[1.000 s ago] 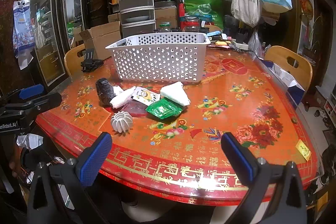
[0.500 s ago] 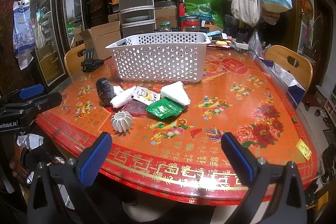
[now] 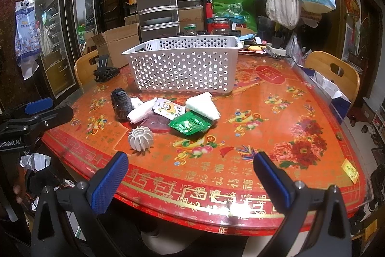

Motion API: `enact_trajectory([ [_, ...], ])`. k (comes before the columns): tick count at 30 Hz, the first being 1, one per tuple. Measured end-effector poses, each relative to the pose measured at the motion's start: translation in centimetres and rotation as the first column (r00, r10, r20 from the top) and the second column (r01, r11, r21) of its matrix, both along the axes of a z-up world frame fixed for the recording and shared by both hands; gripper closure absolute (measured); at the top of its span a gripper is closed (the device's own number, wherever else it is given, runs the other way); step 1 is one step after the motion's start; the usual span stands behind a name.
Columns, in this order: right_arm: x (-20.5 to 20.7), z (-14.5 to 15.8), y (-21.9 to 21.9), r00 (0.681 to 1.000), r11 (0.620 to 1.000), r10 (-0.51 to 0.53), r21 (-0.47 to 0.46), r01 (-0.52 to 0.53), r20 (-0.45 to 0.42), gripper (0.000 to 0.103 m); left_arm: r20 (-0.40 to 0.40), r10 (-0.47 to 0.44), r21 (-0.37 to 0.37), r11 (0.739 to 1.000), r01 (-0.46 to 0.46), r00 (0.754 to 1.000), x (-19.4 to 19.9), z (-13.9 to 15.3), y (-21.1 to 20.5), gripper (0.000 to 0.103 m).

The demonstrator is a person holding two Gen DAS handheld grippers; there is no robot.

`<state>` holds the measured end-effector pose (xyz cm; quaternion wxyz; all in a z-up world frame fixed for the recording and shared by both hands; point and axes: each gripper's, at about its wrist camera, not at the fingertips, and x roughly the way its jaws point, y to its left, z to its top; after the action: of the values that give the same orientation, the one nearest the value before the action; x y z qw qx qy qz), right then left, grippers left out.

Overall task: Organize soft objects
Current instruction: 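Grasp the black knit ball with the left tool while the right tool grasps the white cloth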

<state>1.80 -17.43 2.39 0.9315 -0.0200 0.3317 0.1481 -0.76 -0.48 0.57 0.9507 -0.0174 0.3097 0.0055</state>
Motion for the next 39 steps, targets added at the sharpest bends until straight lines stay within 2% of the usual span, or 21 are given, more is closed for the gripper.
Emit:
enact_trajectory([
  [8,1.7,-1.7,-0.1,1.0,1.0,-0.006,0.015,0.006,-0.026,0.0,-0.03,0.004,-0.081,0.997,-0.007,1.0,3.2,-2.5,3.1,0.0],
  [13,3.6,-3.1,-0.3,0.998,0.999,0.014,0.049,-0.01,-0.068,0.003,-0.116,0.03,-0.011,0.999,-0.032,0.993,6.2,-5.0,3.5,0.0],
  [17,5.1,-3.8,-0.2,0.996,0.997,0.026,0.068,-0.02,-0.086,0.006,-0.126,-0.033,-0.068,0.997,0.024,0.991,7.7,-5.9,3.9,0.0],
  [19,5.9,-4.0,-0.2,0.995,0.997,0.03,0.074,-0.023,-0.091,0.008,-0.128,-0.032,-0.048,0.998,0.026,0.991,8.6,-6.1,3.6,0.0],
  [26,10.2,-3.7,0.5,0.995,0.998,0.05,0.03,-0.047,-0.087,0.019,-0.122,-0.053,-0.066,0.997,0.046,0.991,11.6,-5.7,3.4,0.0],
  [32,14.0,-4.4,1.6,0.989,0.996,0.07,-0.036,-0.076,-0.131,0.029,-0.122,-0.063,-0.062,0.997,0.056,0.991,13.5,-5.6,3.7,0.001],
  [37,16.2,-4.9,2.5,0.984,0.994,0.072,-0.069,-0.084,-0.163,0.039,-0.123,-0.08,-0.054,0.996,0.074,0.989,14.5,-5.5,3.5,0.009],
  [39,16.7,-5.0,2.6,0.982,0.994,0.072,-0.072,-0.086,-0.174,0.041,-0.13,-0.086,-0.054,0.995,0.08,0.988,14.9,-5.6,3.3,0.022],
])
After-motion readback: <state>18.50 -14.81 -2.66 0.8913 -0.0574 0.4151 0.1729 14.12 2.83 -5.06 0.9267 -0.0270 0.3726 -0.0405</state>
